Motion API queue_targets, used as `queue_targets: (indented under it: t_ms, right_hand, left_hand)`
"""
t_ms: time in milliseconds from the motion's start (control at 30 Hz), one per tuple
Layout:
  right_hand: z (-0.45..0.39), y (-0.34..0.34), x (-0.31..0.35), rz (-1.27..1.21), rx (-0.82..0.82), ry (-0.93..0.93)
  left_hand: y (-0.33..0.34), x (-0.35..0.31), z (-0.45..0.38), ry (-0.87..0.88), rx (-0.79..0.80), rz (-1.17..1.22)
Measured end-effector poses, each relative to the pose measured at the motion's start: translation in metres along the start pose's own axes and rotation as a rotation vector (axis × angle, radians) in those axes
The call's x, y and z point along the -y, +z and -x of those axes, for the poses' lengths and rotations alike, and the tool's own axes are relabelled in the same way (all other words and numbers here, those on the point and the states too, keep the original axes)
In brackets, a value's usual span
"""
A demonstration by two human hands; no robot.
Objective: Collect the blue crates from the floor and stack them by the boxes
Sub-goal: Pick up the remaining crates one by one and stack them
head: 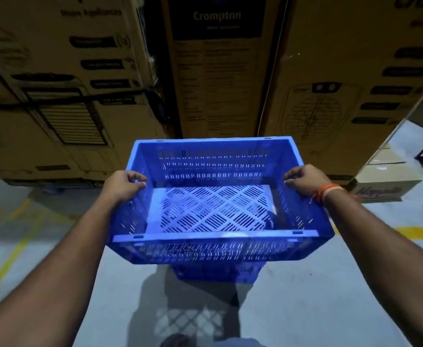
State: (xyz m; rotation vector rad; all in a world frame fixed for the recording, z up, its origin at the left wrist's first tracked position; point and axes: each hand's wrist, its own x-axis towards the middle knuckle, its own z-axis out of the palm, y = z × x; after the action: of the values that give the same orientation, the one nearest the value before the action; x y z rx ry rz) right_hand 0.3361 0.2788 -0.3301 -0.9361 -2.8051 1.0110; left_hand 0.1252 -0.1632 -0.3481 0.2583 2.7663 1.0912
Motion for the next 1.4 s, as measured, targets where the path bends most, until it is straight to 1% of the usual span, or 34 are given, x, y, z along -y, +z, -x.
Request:
queue_targets:
  t_ms: [167,233,333,433,567,700,833,933,1133,1400]
  right_hand:
    - [-0.047,0.009,-0.002,0.023,-0.030,0.018]
    - [-0.059,0.017,-0.004,0.037,-0.042,0.040]
    - [-0.071,0.028,-0.007,0.064,-0.074,0.067]
    - [-0.086,0.031,-0.004,0.078,-0.092,0.095]
    - [-0.101,0.038,0.004,0.113,-0.096,0.134]
    - [-0.122,0.035,0.012,0.160,-0.072,0.115]
    - [-0.140,0.031,0.021,0.197,-0.050,0.104]
    - [-0.146,0.032,0.022,0.202,-0.066,0.103]
    - [-0.142,0.034,0.016,0.150,-0.103,0.134]
    - [-0.136,0.031,0.013,0.166,-0.086,0.136]
  left_hand:
    - [0.021,-0.008,-0.043,0.010,-0.030,-0.048]
    - [0.030,-0.010,-0.059,0.023,-0.001,-0.059]
    - [0.041,-0.008,-0.078,0.035,0.040,-0.151]
    - [0.044,-0.009,-0.097,0.016,0.055,-0.196]
    - [0.042,-0.010,-0.118,0.053,0.087,-0.301]
    - [0.042,-0.011,-0.136,0.054,0.105,-0.291]
    - [0.049,-0.007,-0.141,0.023,0.086,-0.319]
    - [0.053,-0.005,-0.143,0.025,0.064,-0.337]
    - [0.055,-0.011,-0.141,0.012,0.082,-0.339]
    - [0.057,-0.013,-0.125,0.020,0.062,-0.333]
